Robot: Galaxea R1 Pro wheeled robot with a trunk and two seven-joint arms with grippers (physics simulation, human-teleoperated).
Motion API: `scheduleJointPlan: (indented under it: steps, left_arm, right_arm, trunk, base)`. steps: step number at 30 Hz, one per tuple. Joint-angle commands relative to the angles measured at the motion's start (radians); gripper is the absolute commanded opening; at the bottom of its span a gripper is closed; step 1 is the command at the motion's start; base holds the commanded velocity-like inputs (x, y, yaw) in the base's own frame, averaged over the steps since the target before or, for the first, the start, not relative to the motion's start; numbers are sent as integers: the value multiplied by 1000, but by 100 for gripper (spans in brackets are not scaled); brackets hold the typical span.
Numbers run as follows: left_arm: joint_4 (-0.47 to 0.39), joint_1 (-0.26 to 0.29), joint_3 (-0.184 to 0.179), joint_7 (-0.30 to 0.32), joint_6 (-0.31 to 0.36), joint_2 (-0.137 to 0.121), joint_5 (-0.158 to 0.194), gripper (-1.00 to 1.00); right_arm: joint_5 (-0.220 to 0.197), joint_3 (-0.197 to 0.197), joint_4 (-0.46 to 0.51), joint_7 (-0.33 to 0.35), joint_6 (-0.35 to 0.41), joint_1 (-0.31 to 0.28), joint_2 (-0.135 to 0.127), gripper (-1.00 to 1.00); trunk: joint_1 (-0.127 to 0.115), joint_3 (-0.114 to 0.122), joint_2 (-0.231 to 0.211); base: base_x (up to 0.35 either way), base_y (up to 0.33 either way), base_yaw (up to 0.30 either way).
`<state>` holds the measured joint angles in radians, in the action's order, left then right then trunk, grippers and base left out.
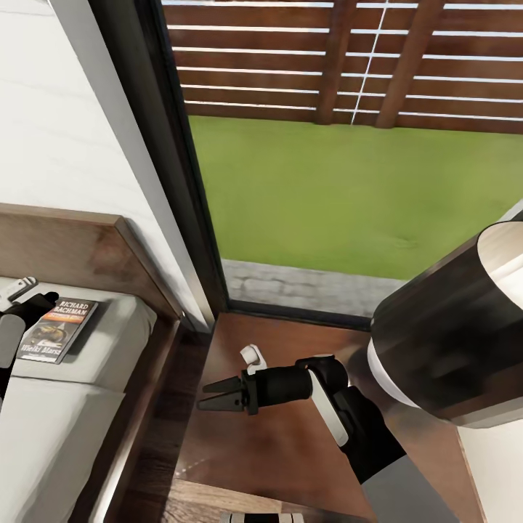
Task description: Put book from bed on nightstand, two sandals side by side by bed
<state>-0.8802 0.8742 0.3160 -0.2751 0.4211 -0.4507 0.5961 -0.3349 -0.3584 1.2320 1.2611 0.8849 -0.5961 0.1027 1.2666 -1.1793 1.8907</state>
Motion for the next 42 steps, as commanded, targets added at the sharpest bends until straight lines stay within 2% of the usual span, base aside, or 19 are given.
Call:
scheduleJointPlan:
  steps: [1, 11, 15, 19, 34, 38, 42]
  left_arm:
    - [-2, 0, 0, -7, 4, 0, 10, 100]
    - [-5, 0, 3, -7, 3, -3, 9, 100]
    - [-7, 0, 3, -12, -58, -6, 7, 100]
    - [-5, 0, 3, -14, -78, -10, 7, 100]
    - [-2, 0, 1, -15, -82, -13, 8, 100]
    - [-2, 0, 1, -15, -82, -13, 8, 100]
    - [-1, 0, 1, -15, -82, -13, 8, 100]
  right_arm:
    - [-4, -1, 0, 0, 6, -1, 0, 100]
    - [-4, -1, 0, 0, 6, -1, 0, 100]
    - [-4, -1, -1, 0, 6, -1, 0, 100]
    - [-4, -1, -2, 0, 6, -1, 0, 100]
    - [-4, -1, -2, 0, 5, -1, 0, 100]
    - [-4, -1, -2, 0, 5, -1, 0, 100]
    - [-4, -1, -2, 0, 5, -1, 0, 100]
  trunk:
    - [0, -1, 0]
    - [0, -1, 0]
    - [0, -1, 0]
    - [0, -1, 0]
    - [0, -1, 0]
    - [15, -13, 28]
    - [15, -13, 28]
  base:
    - [0, 0, 0]
    - [0, 0, 0]
    - [0, 0, 0]
    - [0, 0, 0]
    - [0, 0, 0]
    - [0, 0, 0]
    - [0, 0, 0]
